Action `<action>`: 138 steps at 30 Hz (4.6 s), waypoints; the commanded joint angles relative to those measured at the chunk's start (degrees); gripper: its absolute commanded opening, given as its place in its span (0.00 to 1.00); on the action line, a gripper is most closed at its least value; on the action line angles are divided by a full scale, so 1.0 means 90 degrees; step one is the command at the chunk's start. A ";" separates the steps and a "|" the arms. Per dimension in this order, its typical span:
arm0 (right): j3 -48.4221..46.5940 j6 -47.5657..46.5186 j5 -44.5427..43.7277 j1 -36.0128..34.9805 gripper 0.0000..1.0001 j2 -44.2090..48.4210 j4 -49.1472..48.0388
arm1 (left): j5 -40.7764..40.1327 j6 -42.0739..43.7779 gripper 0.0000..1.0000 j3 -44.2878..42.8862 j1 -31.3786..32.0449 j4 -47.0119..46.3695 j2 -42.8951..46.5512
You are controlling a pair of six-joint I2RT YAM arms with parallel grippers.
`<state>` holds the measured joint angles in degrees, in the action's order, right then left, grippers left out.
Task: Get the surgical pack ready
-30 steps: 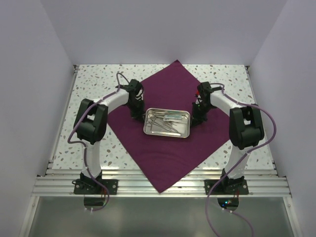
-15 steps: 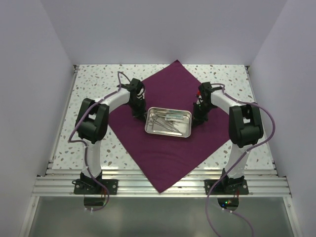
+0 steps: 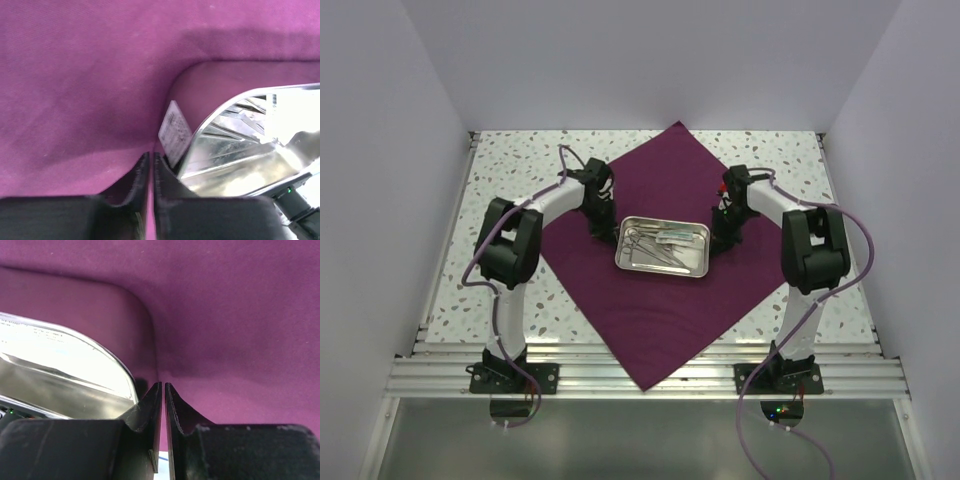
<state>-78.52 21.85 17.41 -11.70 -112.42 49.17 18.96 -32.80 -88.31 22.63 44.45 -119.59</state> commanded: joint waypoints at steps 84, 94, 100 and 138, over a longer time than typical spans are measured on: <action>0.1635 0.0942 -0.3741 -0.8573 0.00 0.1641 -0.0581 | -0.0788 -0.0770 0.59 0.3524 -0.1890 0.1038 0.6296; 0.0951 0.0386 -0.3722 -0.7803 0.00 0.2081 -0.0141 | -0.0886 -0.0799 0.59 0.3319 -0.1900 0.0921 0.6013; 0.0630 -0.0160 -0.3605 -0.6981 0.00 0.2110 -0.0112 | -0.0876 -0.0829 0.60 0.3231 -0.1909 0.0755 0.5730; 0.1644 -0.0699 -0.0391 -0.6678 0.77 0.2433 -0.1088 | -0.0417 -0.0682 0.59 0.3328 -0.1987 0.0413 0.5280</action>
<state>-65.10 17.04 9.52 -71.26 -92.27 40.88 13.74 -39.40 -58.50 5.26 50.59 -72.31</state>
